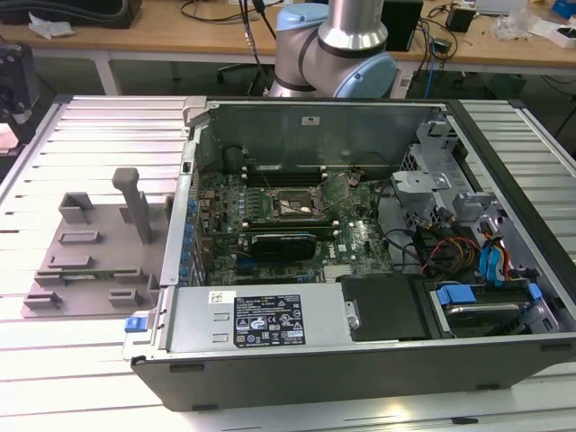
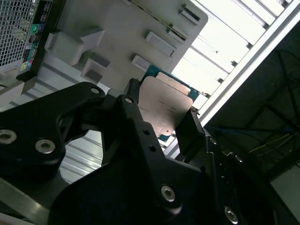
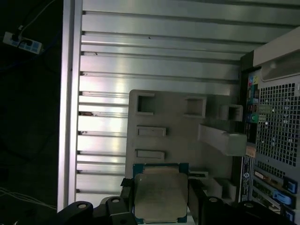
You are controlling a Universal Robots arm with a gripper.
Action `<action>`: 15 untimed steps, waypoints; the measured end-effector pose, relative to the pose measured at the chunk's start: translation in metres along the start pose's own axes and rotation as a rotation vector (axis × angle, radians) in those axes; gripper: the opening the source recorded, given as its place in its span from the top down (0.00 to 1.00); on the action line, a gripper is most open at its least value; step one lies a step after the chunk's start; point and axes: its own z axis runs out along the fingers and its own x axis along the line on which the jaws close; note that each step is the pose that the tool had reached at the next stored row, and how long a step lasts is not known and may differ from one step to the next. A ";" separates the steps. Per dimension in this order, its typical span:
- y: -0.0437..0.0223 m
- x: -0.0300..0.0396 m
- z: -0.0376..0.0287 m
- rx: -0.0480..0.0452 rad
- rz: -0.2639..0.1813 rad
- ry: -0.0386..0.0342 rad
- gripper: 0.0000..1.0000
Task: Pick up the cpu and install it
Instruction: 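Pick up the cpu and move it towards the insertion slot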
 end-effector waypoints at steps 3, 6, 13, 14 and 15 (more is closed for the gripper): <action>-0.0010 -0.0007 -0.0256 0.0001 0.000 0.0000 0.45; -0.0011 -0.0008 -0.0298 0.0000 0.000 0.0000 0.45; -0.0014 -0.0010 -0.0369 0.0000 0.000 0.0000 0.45; -0.0014 -0.0010 -0.0384 0.0000 0.000 0.0000 0.45; -0.0015 -0.0010 -0.0394 0.0000 0.000 0.0000 0.45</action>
